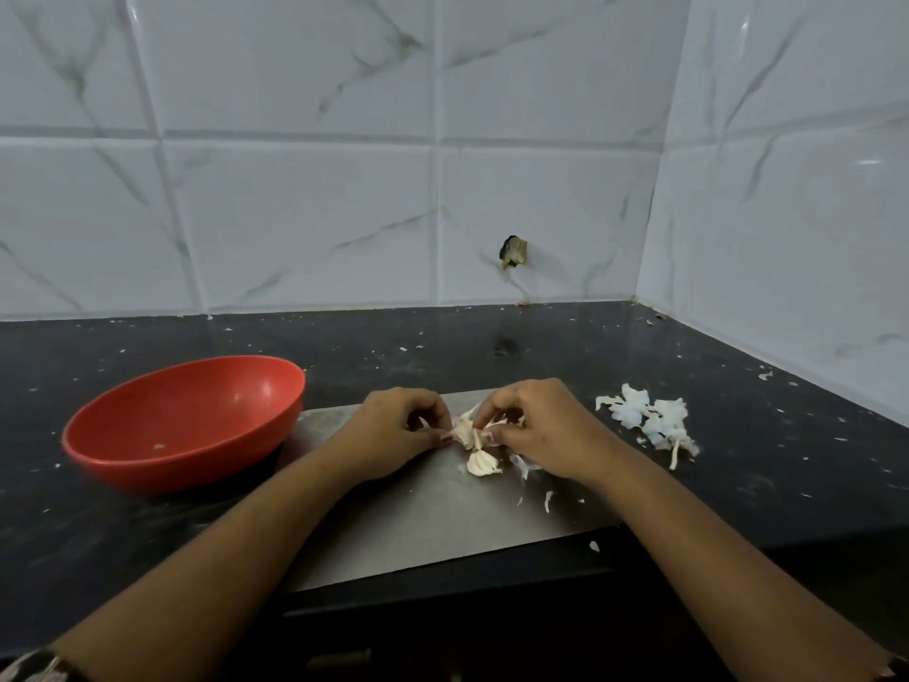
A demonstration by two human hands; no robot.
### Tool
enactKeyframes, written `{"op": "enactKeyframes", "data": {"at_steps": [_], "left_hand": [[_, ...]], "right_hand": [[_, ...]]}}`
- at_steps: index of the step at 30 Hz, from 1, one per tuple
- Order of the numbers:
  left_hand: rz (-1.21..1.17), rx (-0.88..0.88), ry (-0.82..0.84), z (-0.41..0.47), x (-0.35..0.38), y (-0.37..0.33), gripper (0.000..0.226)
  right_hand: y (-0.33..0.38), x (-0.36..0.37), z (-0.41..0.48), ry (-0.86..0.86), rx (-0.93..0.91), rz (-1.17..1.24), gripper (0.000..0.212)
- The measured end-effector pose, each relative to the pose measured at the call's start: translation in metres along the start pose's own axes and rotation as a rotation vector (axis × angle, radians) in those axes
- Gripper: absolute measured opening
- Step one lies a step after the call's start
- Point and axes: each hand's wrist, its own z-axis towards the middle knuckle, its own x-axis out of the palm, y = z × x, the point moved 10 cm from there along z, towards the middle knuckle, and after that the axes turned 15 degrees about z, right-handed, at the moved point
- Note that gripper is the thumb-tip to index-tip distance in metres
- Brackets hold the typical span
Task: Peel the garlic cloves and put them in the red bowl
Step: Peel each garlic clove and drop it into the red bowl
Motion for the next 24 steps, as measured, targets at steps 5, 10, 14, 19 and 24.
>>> {"op": "enactKeyframes", "data": {"at_steps": [5, 10, 14, 19, 24], "left_hand": [[-0.070, 0.052, -0.022, 0.002, -0.003, -0.002, 0.018], [-0.139, -0.030, -0.033, -0.002, -0.008, 0.012, 0.021], [-0.208, -0.066, -0.057, -0.008, -0.012, 0.015, 0.023], [-0.388, -0.127, -0.134, -0.015, -0.015, 0.023, 0.029], [-0.680, -0.172, -0.258, -0.019, -0.022, 0.027, 0.030]], "right_hand": [[0.015, 0.000, 0.006, -0.028, -0.057, -0.012, 0.009], [0.028, 0.017, 0.002, 0.052, -0.050, -0.186, 0.019], [0.021, 0.019, 0.009, 0.056, 0.016, -0.090, 0.014], [0.028, 0.017, 0.014, -0.013, 0.011, 0.035, 0.022], [0.030, 0.015, 0.018, -0.137, 0.009, 0.261, 0.015]]}}
